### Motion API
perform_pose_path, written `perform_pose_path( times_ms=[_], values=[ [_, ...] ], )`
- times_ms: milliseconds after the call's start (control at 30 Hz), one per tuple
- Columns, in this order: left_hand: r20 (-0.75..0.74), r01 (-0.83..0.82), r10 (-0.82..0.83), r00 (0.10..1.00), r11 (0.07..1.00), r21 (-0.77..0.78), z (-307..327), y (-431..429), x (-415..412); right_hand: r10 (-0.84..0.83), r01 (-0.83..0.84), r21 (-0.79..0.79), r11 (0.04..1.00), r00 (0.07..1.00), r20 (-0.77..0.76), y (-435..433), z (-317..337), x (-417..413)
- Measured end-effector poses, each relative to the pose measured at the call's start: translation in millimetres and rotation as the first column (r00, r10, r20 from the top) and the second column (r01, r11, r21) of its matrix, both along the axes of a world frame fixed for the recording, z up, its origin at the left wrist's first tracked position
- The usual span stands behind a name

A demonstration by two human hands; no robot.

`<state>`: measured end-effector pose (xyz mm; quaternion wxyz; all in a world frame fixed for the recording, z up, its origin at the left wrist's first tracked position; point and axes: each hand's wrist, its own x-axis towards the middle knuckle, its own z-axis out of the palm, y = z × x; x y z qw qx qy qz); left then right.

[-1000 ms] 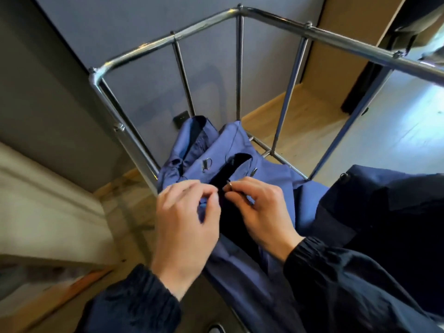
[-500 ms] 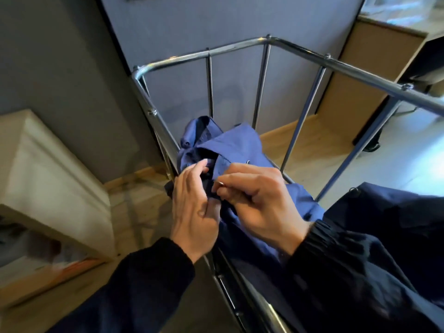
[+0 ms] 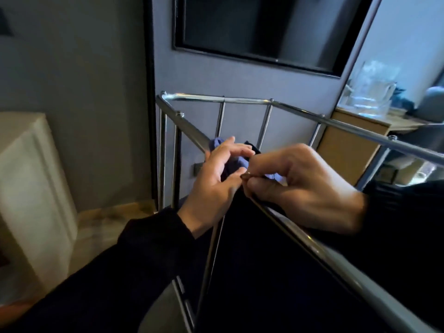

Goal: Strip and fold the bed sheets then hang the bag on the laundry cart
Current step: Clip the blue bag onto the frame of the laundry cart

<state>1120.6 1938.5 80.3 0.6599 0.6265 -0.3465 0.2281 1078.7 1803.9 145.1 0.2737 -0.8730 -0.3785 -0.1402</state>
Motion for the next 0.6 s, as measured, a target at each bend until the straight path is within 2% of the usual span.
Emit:
perform_pose_path(
  times_ms=[100,167,233,300,367,500,600],
  values=[
    [-0.030,0.131,-0.130,0.991,0.991,0.009,-13,12,15,-0.027,0.060,-0.178,0.982,0.983,0.184,6,-1,-1],
    [-0.013,0.122,-0.122,0.992,0.992,0.010,-23,17,22,-0.004,0.080,-0.265,0.961,0.961,0.278,9,0,0],
    [-0.012,0.113,-0.115,0.993,0.989,-0.095,-32,25,23,0.003,0.111,-0.314,0.943,0.940,0.342,10,2,0],
    [-0.062,-0.012,0.000,0.998,0.981,-0.192,-42,33,21,-0.021,0.151,-0.331,0.931,0.930,0.366,6,3,1],
    [-0.137,-0.100,0.076,0.988,0.979,-0.176,-57,35,19,-0.050,0.180,-0.328,0.927,0.929,0.368,3,2,0],
    [-0.283,0.025,-0.043,0.958,0.997,-0.069,-83,26,21,-0.091,0.210,-0.289,0.934,0.923,0.375,0,-1,-3],
    [-0.258,-0.043,0.014,0.966,0.993,-0.108,-91,18,20,-0.101,0.197,-0.225,0.954,0.920,0.378,4,-2,-6]
  ],
)
